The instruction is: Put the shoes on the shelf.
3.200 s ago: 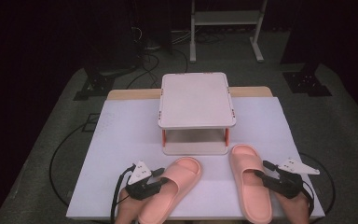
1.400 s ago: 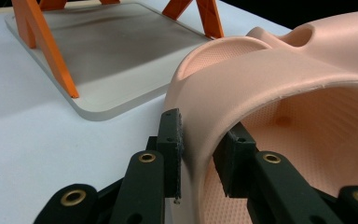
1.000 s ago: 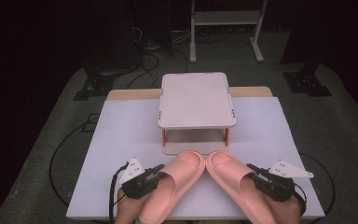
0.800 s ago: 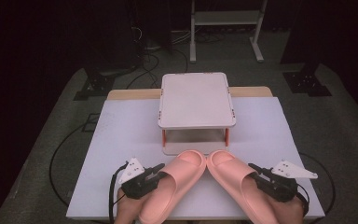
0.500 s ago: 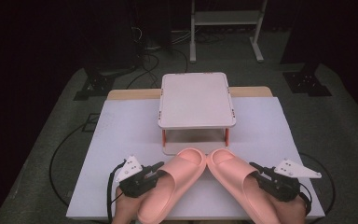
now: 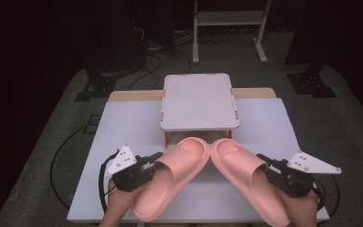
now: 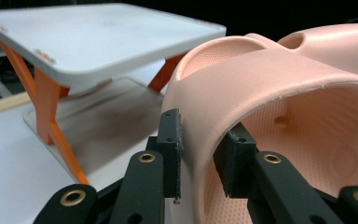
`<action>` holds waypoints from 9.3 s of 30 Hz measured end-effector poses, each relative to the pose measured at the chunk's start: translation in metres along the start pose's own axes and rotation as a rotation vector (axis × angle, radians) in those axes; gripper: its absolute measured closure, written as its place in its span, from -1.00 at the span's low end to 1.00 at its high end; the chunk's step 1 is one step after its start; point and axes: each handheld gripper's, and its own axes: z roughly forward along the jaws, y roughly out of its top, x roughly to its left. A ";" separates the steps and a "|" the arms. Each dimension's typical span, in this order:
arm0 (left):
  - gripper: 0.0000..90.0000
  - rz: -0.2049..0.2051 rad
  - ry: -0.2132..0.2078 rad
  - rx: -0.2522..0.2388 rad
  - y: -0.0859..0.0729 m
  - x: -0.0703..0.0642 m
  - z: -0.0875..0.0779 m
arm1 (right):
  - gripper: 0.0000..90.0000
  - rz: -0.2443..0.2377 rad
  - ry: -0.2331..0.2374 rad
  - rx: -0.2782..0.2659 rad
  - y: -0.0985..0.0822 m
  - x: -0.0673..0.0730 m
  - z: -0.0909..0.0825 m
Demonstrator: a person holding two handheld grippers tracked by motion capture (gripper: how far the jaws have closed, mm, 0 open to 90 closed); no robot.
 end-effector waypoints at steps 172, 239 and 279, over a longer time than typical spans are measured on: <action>0.43 -0.196 0.248 0.060 0.123 0.132 0.123 | 0.47 0.165 -0.216 0.066 0.154 -0.074 0.171; 0.18 -0.216 0.229 0.069 0.118 0.129 0.129 | 0.16 0.216 -0.209 0.078 0.142 -0.081 0.178; 0.14 -0.181 0.145 0.017 0.104 0.099 0.103 | 0.12 0.192 -0.113 0.053 0.119 -0.066 0.138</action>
